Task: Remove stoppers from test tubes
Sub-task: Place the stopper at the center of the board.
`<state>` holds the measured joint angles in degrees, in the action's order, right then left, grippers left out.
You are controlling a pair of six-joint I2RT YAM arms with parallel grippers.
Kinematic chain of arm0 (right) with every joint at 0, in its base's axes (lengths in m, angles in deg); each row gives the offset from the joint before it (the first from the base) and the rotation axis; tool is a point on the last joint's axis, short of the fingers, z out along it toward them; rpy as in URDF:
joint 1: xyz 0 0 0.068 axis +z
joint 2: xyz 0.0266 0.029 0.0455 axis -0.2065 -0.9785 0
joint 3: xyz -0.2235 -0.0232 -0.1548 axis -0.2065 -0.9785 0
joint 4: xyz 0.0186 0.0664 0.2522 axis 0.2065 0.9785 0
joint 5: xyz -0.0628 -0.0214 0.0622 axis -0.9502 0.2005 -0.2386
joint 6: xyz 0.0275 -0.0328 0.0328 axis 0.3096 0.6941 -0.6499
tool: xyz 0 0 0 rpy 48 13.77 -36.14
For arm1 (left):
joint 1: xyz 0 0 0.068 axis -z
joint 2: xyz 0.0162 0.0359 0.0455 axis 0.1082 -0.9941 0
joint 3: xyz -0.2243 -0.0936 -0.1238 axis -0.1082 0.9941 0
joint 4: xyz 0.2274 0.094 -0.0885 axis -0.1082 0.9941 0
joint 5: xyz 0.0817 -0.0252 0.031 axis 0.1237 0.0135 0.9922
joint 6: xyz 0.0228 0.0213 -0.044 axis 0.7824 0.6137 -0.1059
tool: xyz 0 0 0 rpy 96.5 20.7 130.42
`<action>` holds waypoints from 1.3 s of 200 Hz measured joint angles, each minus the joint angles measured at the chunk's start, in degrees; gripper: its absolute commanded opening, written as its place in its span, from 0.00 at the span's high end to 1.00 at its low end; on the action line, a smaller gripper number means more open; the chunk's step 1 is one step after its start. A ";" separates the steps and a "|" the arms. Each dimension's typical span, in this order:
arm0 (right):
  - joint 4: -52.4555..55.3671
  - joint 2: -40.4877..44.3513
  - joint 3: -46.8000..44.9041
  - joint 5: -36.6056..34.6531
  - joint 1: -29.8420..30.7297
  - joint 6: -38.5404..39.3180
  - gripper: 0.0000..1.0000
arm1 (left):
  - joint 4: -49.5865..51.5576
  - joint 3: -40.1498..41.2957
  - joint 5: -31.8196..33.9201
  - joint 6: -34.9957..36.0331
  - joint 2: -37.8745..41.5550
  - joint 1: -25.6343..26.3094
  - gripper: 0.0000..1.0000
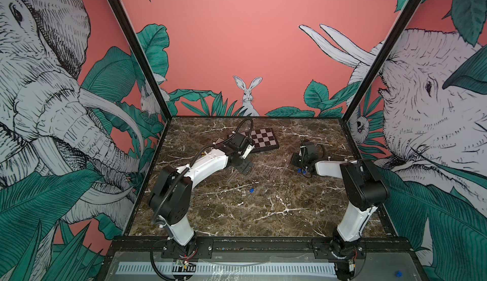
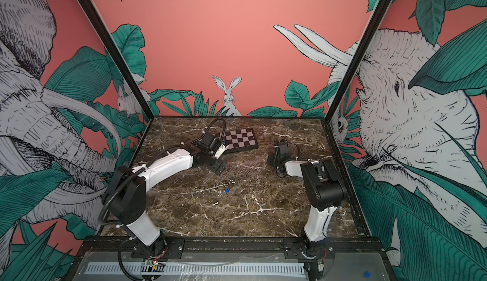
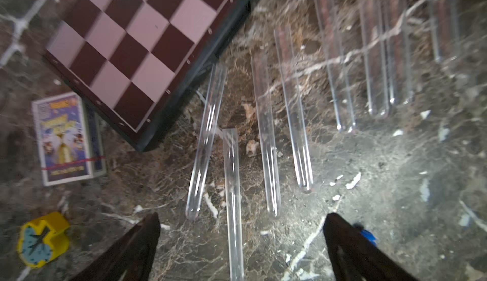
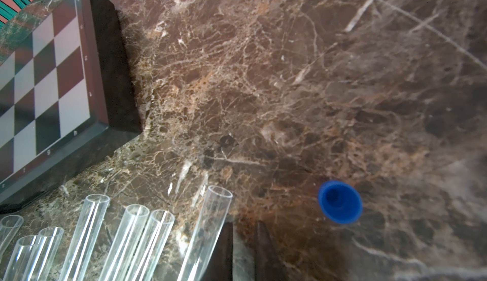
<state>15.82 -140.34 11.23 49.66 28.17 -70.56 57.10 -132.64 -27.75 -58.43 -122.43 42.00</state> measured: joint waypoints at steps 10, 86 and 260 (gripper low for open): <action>-0.13 -0.09 0.02 -0.07 0.04 0.00 0.93 | -0.42 0.00 0.26 0.13 1.68 0.20 0.01; 0.46 0.15 0.00 -1.05 0.26 1.29 0.83 | -1.64 0.02 2.78 0.39 7.04 0.24 0.01; 6.45 31.19 -0.24 -7.54 0.07 10.93 0.66 | -28.22 24.52 14.99 2.08 30.36 -3.19 0.01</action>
<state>22.26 -109.15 10.99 42.12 28.23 -59.63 28.88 -108.12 -12.76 -56.35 -92.07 38.81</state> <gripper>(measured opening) 0.342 0.994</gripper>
